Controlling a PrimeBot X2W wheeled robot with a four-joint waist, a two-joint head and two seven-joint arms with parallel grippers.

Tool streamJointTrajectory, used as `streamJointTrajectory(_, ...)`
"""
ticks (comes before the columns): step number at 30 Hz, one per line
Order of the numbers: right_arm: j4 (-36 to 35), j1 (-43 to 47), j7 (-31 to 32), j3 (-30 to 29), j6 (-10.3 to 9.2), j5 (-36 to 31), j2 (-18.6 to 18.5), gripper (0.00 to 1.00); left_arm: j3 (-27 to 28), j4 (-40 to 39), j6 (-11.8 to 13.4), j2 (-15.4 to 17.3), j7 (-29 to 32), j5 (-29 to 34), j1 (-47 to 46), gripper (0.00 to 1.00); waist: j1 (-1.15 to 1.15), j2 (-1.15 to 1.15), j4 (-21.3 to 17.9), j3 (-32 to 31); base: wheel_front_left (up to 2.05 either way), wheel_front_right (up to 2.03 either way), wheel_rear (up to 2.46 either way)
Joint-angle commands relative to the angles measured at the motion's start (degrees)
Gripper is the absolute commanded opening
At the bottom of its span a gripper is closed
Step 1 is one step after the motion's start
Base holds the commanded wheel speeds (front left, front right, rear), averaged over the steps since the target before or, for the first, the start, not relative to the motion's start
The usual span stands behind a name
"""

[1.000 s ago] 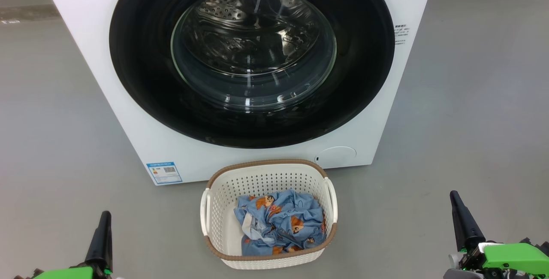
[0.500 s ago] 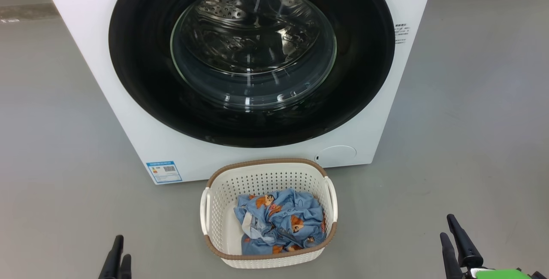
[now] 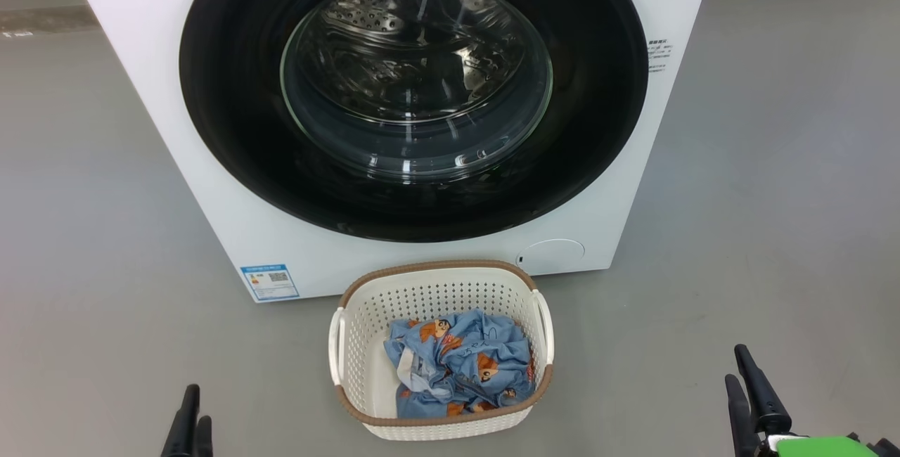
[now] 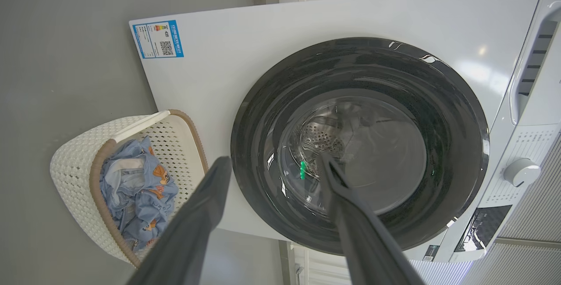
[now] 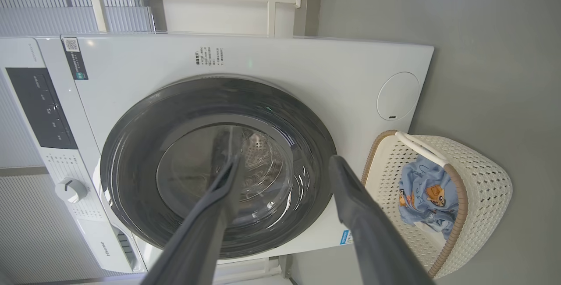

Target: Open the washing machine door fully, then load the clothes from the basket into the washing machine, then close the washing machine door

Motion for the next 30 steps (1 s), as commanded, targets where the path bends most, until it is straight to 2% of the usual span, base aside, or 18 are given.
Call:
streamJointTrajectory(1,-1.88,-1.14,-0.5,0.59,-0.01,-1.13,-0.33,1.0,0.01,-1.6,-0.11,1.05,-0.63,0.89,-1.53,1.0,-0.01,0.0,0.02,0.0,0.0,0.0,0.0)
streamJointTrajectory(15,-4.14,-1.44,-2.85,1.83,-0.02,-10.06,-0.86,1.0,-0.33,-1.77,-0.19,1.29,-3.0,6.1,-1.74,1.0,-0.01,0.0,0.16,-0.03,0.0,0.0,0.0)
streamJointTrajectory(30,-7.03,-1.73,-5.36,2.88,-0.02,-22.8,-1.31,1.0,-0.15,-2.13,-0.28,1.54,-5.55,15.86,-1.71,1.0,-0.01,0.0,0.21,-0.25,0.0,0.0,0.0)
